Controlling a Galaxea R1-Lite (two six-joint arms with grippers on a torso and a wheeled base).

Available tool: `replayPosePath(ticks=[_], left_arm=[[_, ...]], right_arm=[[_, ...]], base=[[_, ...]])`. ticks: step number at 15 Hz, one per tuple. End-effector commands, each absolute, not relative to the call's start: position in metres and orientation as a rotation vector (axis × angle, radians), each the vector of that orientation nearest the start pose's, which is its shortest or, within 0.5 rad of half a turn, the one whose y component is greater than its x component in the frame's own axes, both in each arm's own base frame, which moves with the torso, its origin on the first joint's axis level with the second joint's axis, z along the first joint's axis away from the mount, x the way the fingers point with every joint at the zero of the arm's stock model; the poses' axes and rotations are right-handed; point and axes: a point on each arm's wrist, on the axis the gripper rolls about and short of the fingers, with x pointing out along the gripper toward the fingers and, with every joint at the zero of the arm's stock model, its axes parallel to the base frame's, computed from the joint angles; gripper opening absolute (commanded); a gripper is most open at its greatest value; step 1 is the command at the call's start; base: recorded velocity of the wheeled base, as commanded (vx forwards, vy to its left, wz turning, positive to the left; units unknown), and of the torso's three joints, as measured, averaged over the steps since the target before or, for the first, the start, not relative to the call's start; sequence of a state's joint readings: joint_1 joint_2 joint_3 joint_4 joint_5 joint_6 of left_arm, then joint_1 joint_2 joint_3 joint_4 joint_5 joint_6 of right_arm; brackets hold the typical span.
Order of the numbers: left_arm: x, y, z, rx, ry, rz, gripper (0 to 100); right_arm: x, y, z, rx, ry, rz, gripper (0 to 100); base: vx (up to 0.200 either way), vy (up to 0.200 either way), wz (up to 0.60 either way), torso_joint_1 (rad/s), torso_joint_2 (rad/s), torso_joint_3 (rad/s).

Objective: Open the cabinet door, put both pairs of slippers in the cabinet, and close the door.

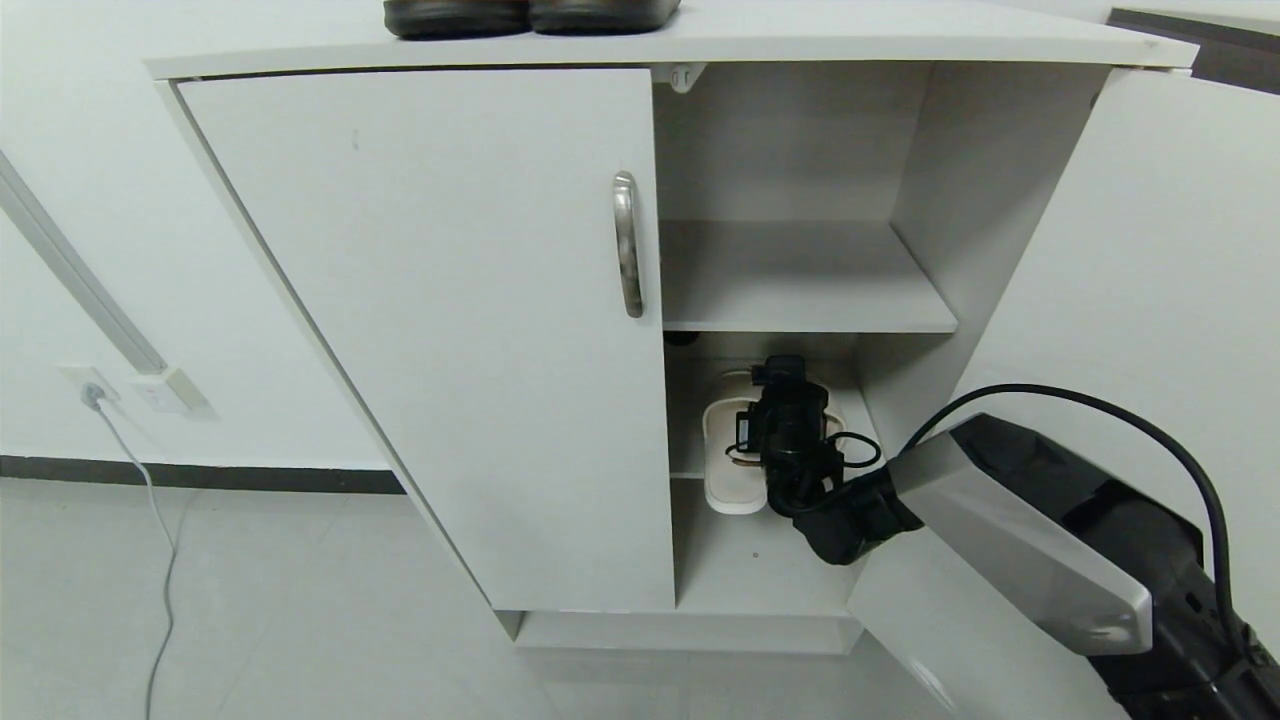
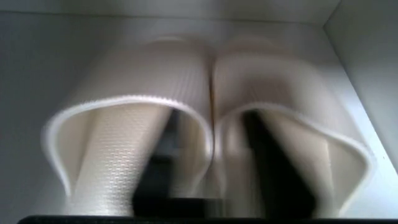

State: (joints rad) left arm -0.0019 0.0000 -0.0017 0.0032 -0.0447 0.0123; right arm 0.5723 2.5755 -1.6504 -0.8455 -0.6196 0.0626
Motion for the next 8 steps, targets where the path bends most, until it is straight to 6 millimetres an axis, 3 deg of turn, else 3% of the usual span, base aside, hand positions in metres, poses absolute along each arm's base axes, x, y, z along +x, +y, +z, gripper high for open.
replayPosePath(ticks=[1, 5, 8], left_arm=[[-0.023, -0.001, 0.076, 0.012, 0.003, -0.046, 0], [-0.023, -0.001, 0.076, 0.012, 0.003, -0.048, 0], [-0.023, -0.001, 0.076, 0.012, 0.003, -0.046, 0]], right_arm=[[0.44, 0.267, 0.057, 0.01, 0.076, -0.053, 100], [0.416, 0.263, 0.077, 0.021, 0.071, -0.032, 100], [0.378, 0.258, 0.093, 0.01, 0.086, 0.006, 100]], base=[[0.0, 0.0, 0.0, 0.0, 0.0, 0.0], [0.0, 0.0, 0.0, 0.0, 0.0, 0.0], [0.0, 0.0, 0.0, 0.0, 0.0, 0.0]])
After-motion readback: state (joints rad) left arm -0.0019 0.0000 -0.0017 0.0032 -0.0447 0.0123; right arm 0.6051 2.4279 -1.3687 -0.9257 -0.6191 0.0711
